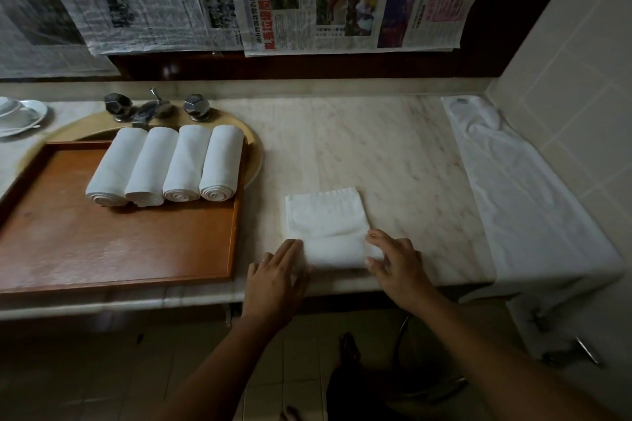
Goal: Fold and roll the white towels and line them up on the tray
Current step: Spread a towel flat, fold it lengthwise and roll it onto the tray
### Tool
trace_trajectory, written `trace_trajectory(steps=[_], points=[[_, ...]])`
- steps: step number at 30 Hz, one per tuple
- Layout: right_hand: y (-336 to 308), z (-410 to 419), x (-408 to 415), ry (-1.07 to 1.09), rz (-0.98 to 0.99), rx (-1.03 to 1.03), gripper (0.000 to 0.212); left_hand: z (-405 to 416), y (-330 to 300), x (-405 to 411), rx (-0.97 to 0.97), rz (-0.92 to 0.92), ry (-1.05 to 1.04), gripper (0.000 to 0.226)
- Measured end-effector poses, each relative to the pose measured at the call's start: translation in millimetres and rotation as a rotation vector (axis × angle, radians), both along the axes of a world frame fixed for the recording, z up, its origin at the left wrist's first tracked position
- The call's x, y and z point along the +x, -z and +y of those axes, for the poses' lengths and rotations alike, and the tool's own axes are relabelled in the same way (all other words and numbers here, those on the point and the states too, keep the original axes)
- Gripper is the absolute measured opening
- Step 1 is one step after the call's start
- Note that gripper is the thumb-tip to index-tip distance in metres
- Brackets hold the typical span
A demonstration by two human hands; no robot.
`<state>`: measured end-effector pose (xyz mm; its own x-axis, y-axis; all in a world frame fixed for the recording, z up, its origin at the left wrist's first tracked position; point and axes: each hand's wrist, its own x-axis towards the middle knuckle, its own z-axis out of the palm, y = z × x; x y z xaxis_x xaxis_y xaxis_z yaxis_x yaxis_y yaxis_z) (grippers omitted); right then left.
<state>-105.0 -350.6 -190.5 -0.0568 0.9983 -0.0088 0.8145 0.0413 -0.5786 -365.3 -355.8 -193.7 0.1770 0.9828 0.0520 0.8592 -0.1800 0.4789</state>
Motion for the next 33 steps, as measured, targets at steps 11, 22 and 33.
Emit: trace_trajectory(steps=[11,22,33], points=[[-26.6,24.0,-2.9,0.105,0.086,-0.36,0.028,12.9,-6.0,-0.4,-0.301,-0.313,-0.157,0.048],[-18.1,21.1,-13.9,0.119,-0.341,0.107,0.031,16.6,-14.6,11.7,0.112,-0.098,-0.131,0.011],[-14.1,-1.3,5.5,0.085,0.128,-0.308,0.055,-7.9,3.4,-6.6,-0.092,-0.29,0.033,0.055]])
